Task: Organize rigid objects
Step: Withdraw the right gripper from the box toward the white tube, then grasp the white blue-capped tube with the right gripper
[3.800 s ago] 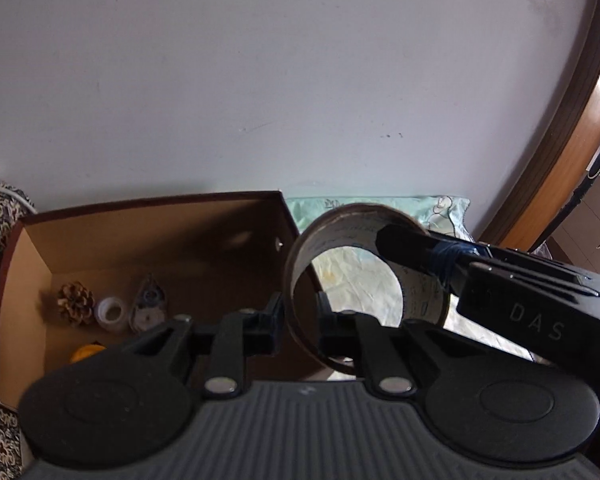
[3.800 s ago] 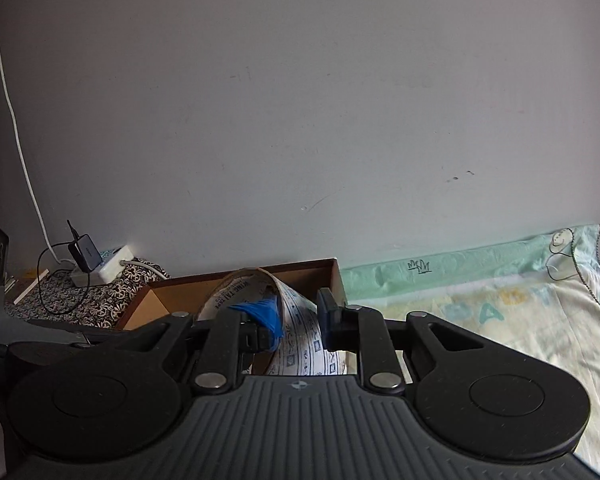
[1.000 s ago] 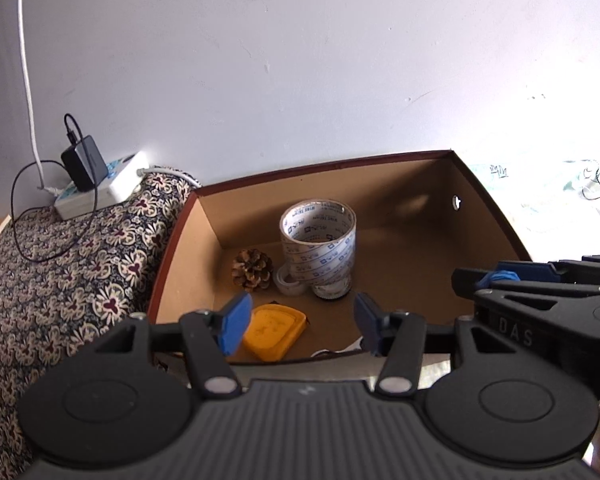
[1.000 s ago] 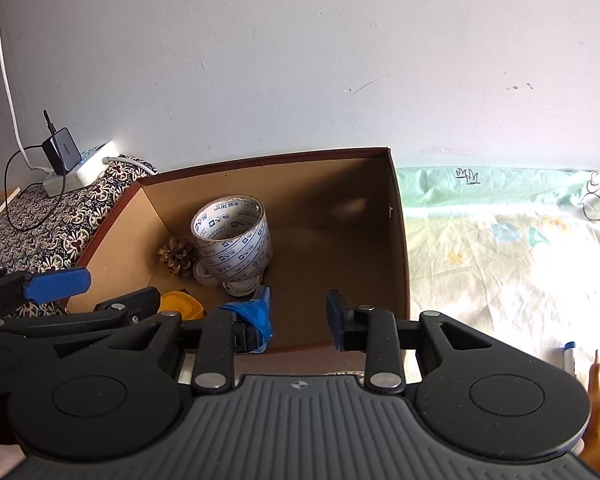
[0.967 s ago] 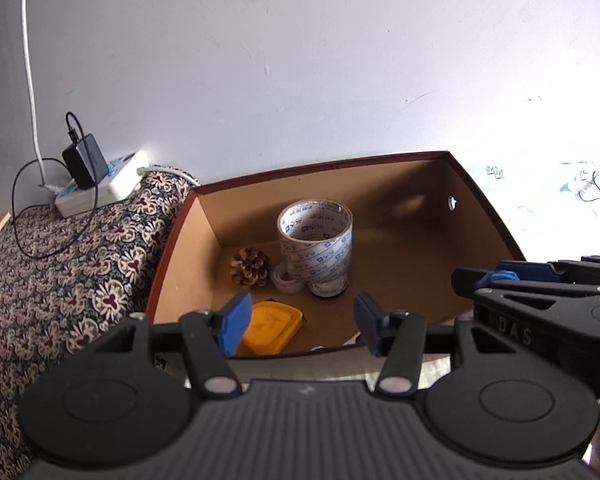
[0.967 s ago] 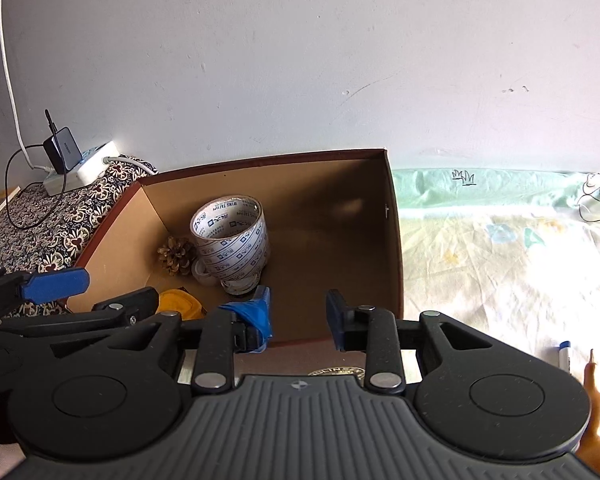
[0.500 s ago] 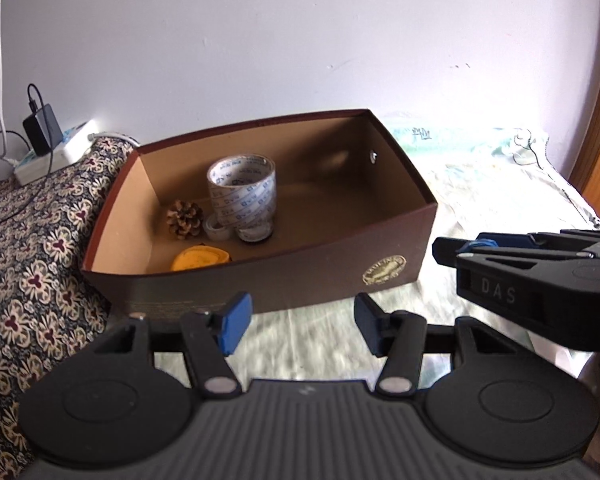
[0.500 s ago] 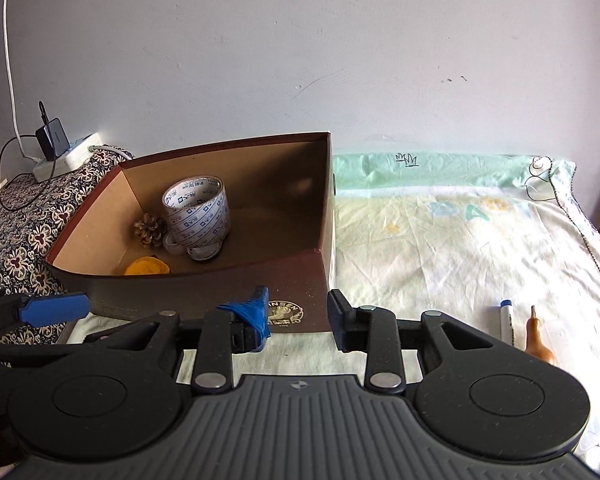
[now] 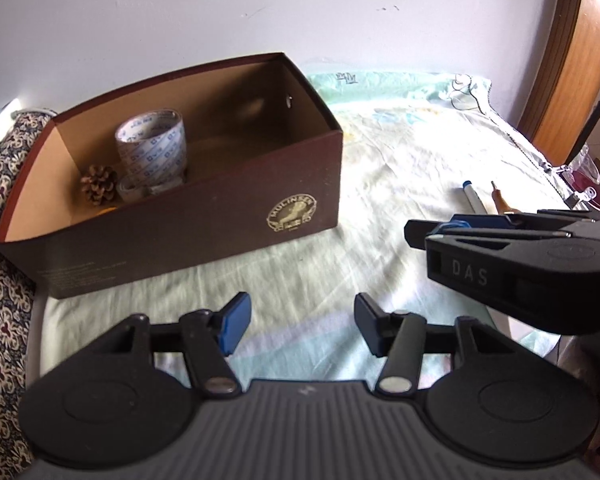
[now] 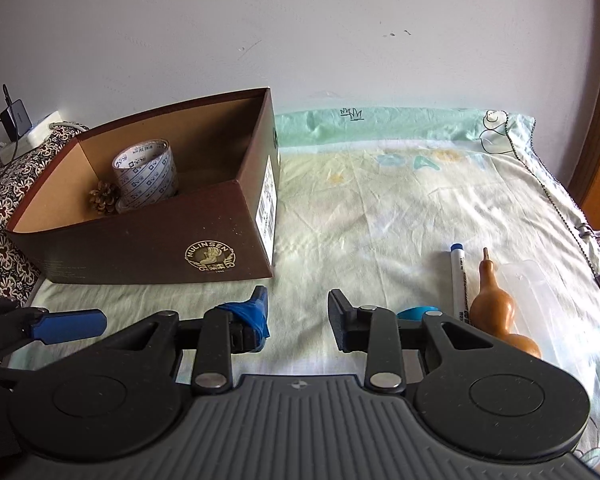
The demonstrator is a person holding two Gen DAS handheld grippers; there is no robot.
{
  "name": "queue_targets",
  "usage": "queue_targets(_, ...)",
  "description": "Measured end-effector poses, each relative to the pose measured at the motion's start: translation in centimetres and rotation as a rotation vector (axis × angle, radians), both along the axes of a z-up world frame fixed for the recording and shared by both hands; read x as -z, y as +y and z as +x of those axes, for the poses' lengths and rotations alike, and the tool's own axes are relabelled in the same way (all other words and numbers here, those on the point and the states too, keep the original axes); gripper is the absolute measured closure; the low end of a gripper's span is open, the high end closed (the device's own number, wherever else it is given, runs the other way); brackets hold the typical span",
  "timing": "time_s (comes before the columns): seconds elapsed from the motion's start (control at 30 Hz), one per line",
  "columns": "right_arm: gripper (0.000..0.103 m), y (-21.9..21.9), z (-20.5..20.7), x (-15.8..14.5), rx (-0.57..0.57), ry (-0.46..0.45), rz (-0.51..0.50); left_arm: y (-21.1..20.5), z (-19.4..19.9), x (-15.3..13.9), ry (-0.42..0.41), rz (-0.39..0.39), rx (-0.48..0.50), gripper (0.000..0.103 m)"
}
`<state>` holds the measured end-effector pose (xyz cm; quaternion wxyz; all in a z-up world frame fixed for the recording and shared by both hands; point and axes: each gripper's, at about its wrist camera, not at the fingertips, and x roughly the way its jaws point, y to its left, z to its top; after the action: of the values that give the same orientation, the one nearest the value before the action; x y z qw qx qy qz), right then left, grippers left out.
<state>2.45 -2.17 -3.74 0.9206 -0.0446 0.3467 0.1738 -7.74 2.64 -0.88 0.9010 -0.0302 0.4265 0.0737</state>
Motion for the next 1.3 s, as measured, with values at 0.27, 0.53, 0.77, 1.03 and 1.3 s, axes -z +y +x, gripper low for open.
queue_targets(0.27, 0.087, -2.2, 0.0, 1.0, 0.033, 0.037, -0.018, -2.0, 1.2, 1.3, 0.032, -0.024, 0.094, 0.047)
queue_targets(0.53, 0.086, -4.3, 0.1, 1.7, 0.064, 0.072, -0.019, -3.5, 2.1, 2.1, 0.051, -0.037, 0.168, 0.047)
queue_targets(0.77, 0.086, -6.5, 0.5, 1.9, 0.093, 0.102, -0.003, -5.1, 2.7, 2.7, 0.056, -0.043, 0.251, 0.046)
queue_targets(1.03, 0.086, -8.4, 1.2, 2.0, 0.119, 0.122, 0.018, -6.6, 3.5, 3.2, 0.054, -0.073, 0.339, 0.046)
queue_targets(1.3, 0.087, -9.8, 2.1, 2.3, 0.126, 0.175, 0.062, -7.8, 4.3, 3.9, 0.062, -0.093, 0.412, 0.045)
